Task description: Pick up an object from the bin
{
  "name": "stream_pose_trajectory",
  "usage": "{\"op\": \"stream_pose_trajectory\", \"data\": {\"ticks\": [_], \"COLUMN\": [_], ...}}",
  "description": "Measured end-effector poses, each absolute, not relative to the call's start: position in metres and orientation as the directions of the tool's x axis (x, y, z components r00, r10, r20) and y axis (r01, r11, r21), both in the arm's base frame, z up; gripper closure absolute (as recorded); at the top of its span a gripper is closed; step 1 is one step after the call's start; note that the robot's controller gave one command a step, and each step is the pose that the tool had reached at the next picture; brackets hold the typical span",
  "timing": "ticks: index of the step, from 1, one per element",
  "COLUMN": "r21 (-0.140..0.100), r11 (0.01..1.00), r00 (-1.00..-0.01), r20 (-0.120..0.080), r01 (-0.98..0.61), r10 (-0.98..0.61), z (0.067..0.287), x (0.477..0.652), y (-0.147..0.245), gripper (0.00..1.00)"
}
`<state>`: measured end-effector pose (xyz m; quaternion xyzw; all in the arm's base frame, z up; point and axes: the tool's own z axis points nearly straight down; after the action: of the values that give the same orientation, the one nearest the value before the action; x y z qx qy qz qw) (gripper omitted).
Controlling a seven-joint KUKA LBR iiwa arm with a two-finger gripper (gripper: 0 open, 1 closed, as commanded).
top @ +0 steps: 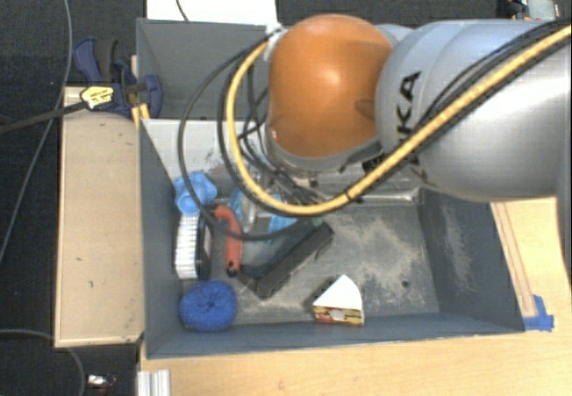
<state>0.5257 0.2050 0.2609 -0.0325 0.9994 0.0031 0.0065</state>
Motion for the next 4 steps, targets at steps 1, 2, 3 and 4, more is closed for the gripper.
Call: {"op": "stream_pose_trajectory", "data": {"ticks": [1, 2, 3, 4], "r21": [0.005, 0.006, 0.007, 0.008], "r11": [1.000, 1.000, 0.996, 0.999], "r00": [-1.000, -1.000, -0.996, -0.999], "r20": [-0.010, -0.013, -0.011, -0.015], "r01": [0.000, -0.002, 0.086, 0.034], "r10": [0.000, -0.002, 0.086, 0.034], "z": [0.220, 0.221, 0.129, 0.127], "x": [0.556, 0.556, 0.558, 0.568], "y": [0.193, 0.194, 0.195, 0.196], "gripper": [0.00, 0.00, 0.00, 0.00]}}
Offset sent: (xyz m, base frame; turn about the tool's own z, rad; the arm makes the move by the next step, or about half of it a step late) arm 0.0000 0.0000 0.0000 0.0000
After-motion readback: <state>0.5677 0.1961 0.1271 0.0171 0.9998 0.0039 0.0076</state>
